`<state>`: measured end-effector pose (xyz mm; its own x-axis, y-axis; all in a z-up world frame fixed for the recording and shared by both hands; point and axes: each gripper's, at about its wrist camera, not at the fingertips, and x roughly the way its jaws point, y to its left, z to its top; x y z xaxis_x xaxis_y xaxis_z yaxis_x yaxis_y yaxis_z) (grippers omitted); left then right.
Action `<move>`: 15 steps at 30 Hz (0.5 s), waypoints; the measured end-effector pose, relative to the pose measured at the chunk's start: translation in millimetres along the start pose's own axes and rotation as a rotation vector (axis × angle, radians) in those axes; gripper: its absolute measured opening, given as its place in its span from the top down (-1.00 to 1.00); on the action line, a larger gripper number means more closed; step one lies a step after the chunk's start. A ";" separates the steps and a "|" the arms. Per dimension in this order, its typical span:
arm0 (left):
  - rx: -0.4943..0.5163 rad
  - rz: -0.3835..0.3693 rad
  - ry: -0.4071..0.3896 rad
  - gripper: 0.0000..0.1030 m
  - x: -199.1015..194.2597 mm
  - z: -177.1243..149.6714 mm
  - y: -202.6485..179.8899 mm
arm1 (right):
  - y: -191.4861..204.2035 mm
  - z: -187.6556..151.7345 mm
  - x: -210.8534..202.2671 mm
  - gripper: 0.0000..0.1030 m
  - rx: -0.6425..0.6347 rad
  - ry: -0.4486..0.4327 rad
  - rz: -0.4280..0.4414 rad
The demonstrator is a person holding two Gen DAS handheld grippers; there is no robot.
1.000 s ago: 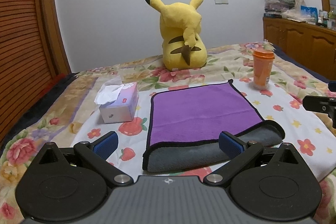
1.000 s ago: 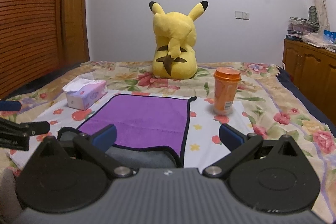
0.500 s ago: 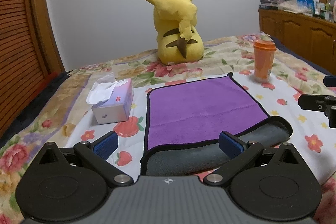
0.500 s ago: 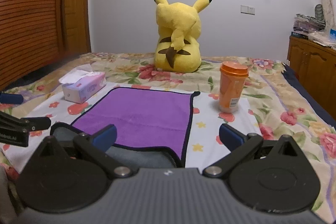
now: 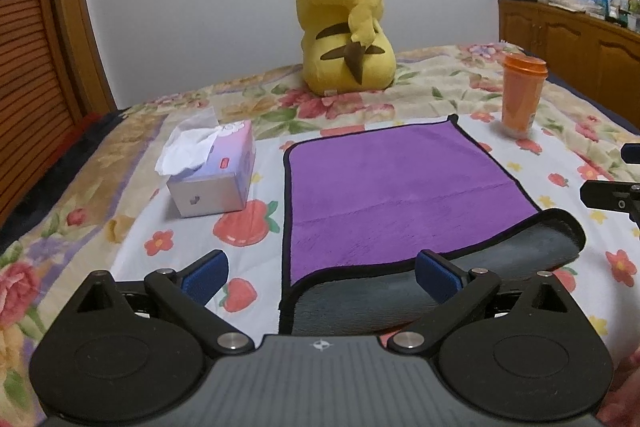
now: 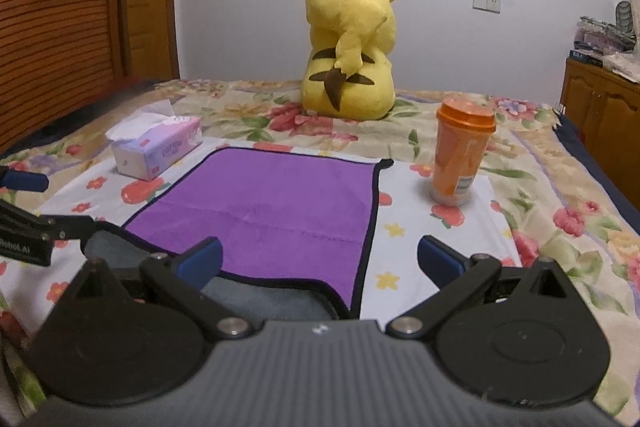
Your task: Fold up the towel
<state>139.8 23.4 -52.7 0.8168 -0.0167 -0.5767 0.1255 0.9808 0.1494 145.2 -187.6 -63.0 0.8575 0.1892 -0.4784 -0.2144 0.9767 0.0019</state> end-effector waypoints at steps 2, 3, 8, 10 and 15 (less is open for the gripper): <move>-0.003 -0.006 0.009 -0.98 5.1 0.7 3.1 | -0.7 -0.2 4.1 -1.00 -0.001 0.011 0.004; -0.005 -0.008 0.014 -0.97 8.2 0.9 4.8 | -1.2 -0.1 6.1 -1.00 -0.001 0.016 0.007; -0.021 -0.024 0.050 -0.84 21.9 -0.4 13.6 | -4.1 1.8 19.0 -1.00 0.001 0.038 0.011; -0.031 -0.032 0.066 -0.77 27.8 -1.4 17.7 | -5.3 1.7 23.3 -1.00 0.003 0.046 0.012; -0.061 -0.059 0.108 -0.54 43.4 -1.7 27.5 | -8.1 1.1 31.2 -1.00 0.012 0.064 0.035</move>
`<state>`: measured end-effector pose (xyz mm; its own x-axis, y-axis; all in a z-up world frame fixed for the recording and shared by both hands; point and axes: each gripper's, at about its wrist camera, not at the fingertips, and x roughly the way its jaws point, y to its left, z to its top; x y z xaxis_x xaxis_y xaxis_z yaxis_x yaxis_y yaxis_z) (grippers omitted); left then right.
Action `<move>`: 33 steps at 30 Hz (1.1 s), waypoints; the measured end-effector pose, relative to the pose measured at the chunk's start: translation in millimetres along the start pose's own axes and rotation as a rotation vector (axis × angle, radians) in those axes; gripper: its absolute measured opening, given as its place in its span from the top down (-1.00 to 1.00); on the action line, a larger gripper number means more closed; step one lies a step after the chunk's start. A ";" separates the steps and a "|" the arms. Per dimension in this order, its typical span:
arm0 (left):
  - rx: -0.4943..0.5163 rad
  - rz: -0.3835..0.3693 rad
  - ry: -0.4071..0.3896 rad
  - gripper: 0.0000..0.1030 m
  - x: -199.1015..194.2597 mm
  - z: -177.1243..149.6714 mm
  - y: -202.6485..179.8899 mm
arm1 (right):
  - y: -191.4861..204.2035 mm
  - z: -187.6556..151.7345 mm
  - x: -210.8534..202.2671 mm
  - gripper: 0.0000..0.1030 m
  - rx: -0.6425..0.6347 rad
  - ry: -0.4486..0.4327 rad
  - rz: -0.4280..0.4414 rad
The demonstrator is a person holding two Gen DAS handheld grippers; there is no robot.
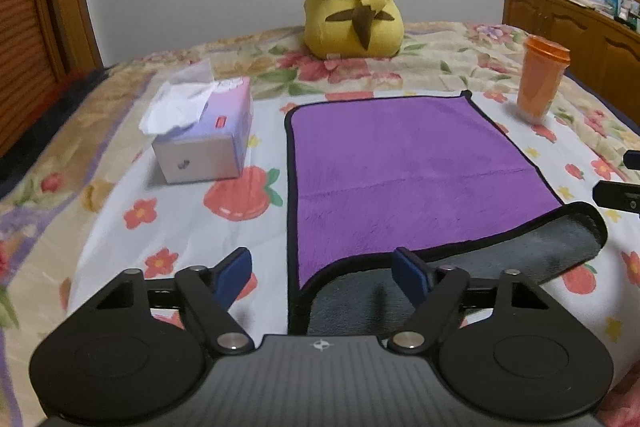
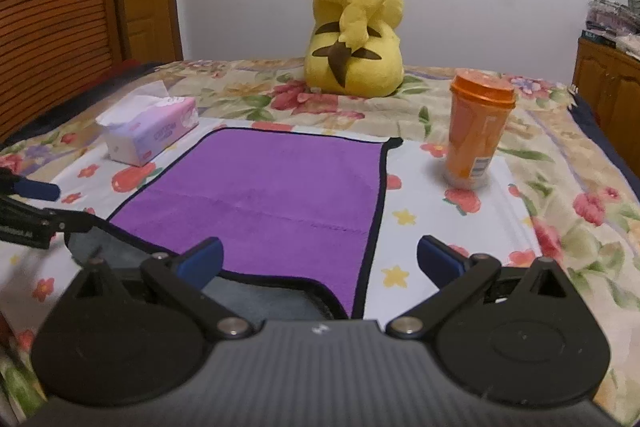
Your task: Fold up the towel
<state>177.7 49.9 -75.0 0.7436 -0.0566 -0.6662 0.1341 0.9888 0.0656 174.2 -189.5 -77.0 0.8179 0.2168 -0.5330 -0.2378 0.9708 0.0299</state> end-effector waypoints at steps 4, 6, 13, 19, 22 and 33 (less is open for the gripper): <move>-0.019 -0.018 0.033 -0.41 11.1 -0.1 7.5 | 0.1 -0.3 7.4 -0.99 -0.006 0.024 0.013; -0.026 -0.027 0.050 -0.35 15.6 -1.3 9.6 | 0.2 -0.9 11.2 -0.99 -0.007 0.041 0.022; -0.023 -0.064 0.095 -0.20 26.5 -5.1 9.1 | 0.0 -4.9 25.2 -0.98 -0.010 0.103 0.052; -0.001 -0.084 0.119 -0.10 29.6 -7.7 3.6 | -1.9 -7.2 37.3 -0.92 -0.005 0.159 0.077; -0.003 -0.092 0.128 -0.10 31.0 -8.2 3.4 | -7.5 -8.3 44.2 -0.78 0.020 0.193 0.087; -0.022 -0.109 0.145 0.05 33.3 -9.8 3.0 | -18.3 -11.7 53.2 -0.50 0.066 0.262 0.125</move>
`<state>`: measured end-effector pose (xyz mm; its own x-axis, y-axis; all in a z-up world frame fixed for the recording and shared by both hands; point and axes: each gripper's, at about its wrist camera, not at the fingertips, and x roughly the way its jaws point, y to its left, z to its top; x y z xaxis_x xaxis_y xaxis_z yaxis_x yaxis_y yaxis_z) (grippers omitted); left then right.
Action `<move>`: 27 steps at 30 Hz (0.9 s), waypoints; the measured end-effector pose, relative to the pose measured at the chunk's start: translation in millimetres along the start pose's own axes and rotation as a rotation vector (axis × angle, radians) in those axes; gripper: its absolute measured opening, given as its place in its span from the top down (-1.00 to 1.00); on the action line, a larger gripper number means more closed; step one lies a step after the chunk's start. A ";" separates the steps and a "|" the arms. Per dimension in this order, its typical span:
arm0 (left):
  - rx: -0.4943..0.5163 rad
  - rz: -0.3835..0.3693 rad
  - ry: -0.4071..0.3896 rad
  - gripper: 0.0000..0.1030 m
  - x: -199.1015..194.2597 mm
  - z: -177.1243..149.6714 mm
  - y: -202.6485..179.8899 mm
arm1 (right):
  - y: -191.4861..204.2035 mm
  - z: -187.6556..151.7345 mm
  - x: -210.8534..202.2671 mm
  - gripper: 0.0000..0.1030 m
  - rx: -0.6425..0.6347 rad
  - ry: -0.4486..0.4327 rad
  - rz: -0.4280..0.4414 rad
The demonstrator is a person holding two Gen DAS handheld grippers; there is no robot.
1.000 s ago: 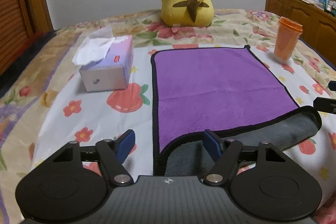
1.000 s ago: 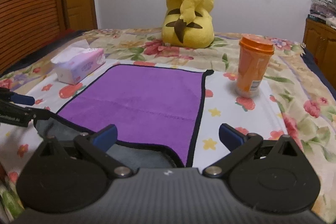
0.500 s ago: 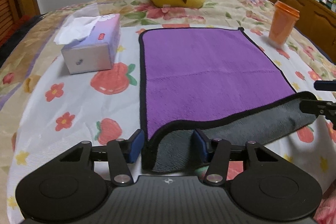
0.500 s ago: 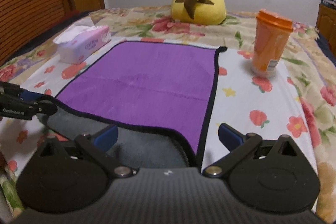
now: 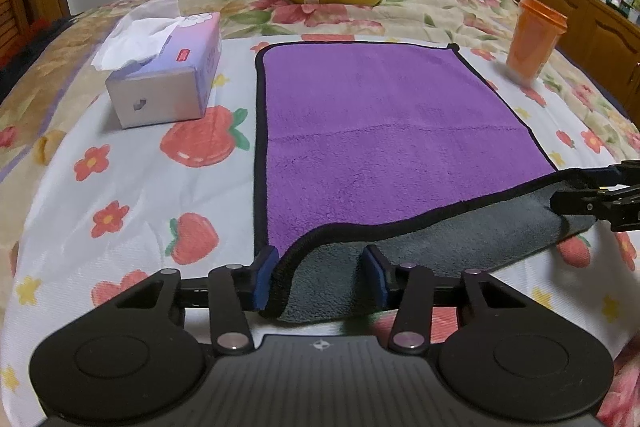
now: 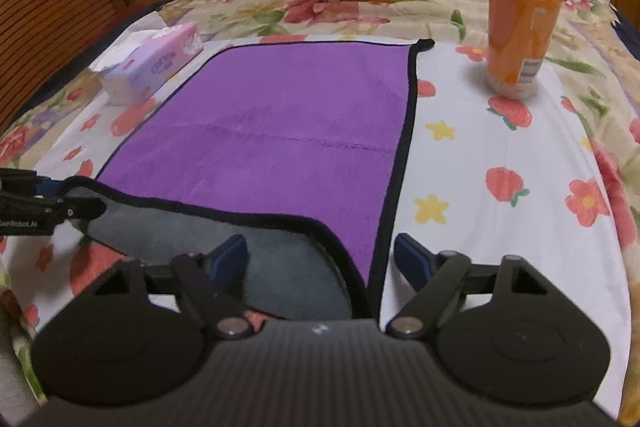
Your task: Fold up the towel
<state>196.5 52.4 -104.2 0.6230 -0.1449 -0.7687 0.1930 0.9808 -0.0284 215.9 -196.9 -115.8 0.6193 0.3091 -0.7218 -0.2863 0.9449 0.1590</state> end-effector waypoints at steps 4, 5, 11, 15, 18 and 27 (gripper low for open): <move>-0.010 -0.010 0.004 0.17 -0.7 0.4 0.6 | -0.2 1.1 -0.4 -0.28 -0.010 0.013 0.008; -0.012 -0.010 0.003 0.18 -0.8 0.4 0.4 | -0.3 1.4 -1.0 -0.26 -0.016 0.012 -0.002; -0.016 -0.011 0.005 0.31 -1.3 0.9 0.6 | -7.4 4.3 -2.8 0.03 -0.005 0.014 -0.001; -0.012 -0.015 -0.002 0.65 -3.5 1.1 0.6 | -8.3 5.5 -2.5 0.59 -0.017 0.020 -0.002; -0.009 -0.018 -0.022 0.72 -7.7 2.3 -0.3 | -8.2 5.5 -3.2 0.68 -0.030 0.016 -0.005; 0.006 -0.031 -0.103 0.80 -24.0 9.8 -5.6 | -10.0 9.1 -8.3 0.88 -0.035 -0.021 -0.009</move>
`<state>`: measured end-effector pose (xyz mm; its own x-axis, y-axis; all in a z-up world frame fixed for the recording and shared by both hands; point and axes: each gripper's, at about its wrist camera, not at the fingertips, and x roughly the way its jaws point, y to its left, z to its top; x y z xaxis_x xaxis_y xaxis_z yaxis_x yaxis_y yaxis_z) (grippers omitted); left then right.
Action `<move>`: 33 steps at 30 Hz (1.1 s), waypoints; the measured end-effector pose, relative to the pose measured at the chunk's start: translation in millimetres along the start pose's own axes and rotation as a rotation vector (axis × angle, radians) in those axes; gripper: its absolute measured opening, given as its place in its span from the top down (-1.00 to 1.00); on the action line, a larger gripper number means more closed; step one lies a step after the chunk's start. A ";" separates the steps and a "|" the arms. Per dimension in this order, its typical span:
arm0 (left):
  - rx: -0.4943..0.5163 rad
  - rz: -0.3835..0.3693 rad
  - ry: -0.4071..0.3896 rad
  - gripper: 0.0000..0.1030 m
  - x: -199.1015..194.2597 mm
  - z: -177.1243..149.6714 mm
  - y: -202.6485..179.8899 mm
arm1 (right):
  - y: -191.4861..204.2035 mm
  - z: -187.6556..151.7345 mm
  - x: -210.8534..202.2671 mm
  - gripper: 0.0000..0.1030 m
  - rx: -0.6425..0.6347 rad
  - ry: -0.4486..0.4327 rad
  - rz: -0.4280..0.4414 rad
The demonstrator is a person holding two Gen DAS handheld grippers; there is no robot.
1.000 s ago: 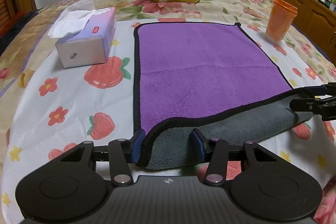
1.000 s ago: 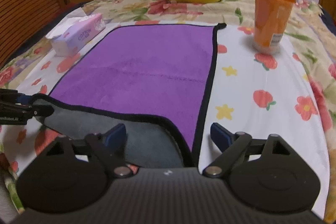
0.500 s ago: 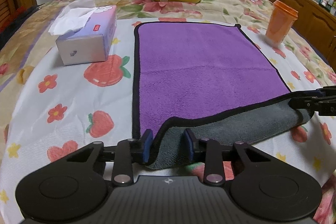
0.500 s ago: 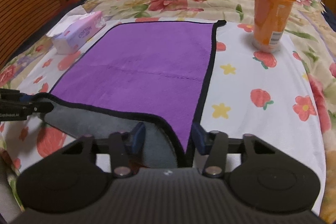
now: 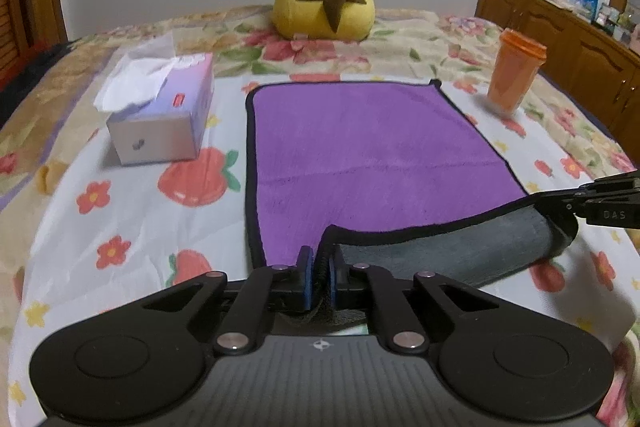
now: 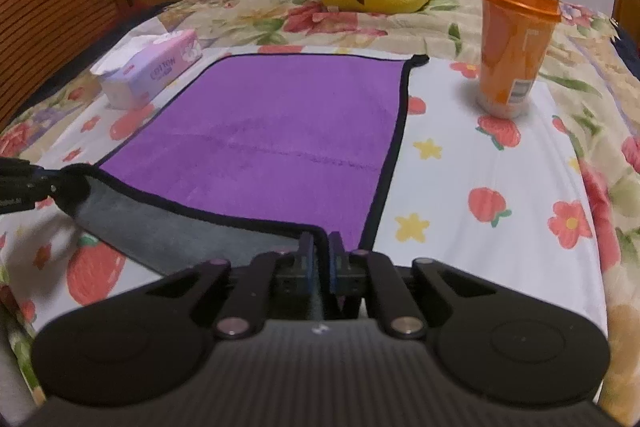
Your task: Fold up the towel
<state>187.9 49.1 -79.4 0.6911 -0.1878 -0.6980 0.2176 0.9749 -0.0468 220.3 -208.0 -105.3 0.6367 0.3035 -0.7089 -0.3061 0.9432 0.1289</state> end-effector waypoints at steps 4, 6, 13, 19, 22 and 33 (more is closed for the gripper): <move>-0.008 -0.009 -0.040 0.81 -8.3 5.1 -0.9 | -1.4 3.6 -4.8 0.89 0.002 -0.028 0.004; -0.009 -0.010 -0.059 0.81 -12.7 6.9 -2.0 | -1.6 6.1 -8.5 0.89 0.004 -0.046 0.008; -0.012 -0.022 -0.119 0.81 -24.5 16.2 -3.8 | -3.5 13.2 -16.4 0.90 -0.001 -0.096 0.008; -0.008 -0.022 -0.151 0.82 -26.0 22.3 -4.2 | -7.1 19.2 -19.0 0.90 -0.007 -0.126 0.010; -0.005 -0.019 -0.153 0.82 -23.0 24.4 -3.1 | -6.5 21.7 -20.1 0.90 -0.017 -0.140 0.013; 0.021 -0.019 -0.138 0.82 -3.2 32.1 -2.2 | -6.6 26.2 -16.3 0.90 -0.059 -0.160 0.027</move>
<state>207.3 43.7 -54.1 0.7749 -0.2225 -0.5917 0.2454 0.9685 -0.0428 230.5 -215.7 -76.4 0.7309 0.3507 -0.5855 -0.3624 0.9264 0.1025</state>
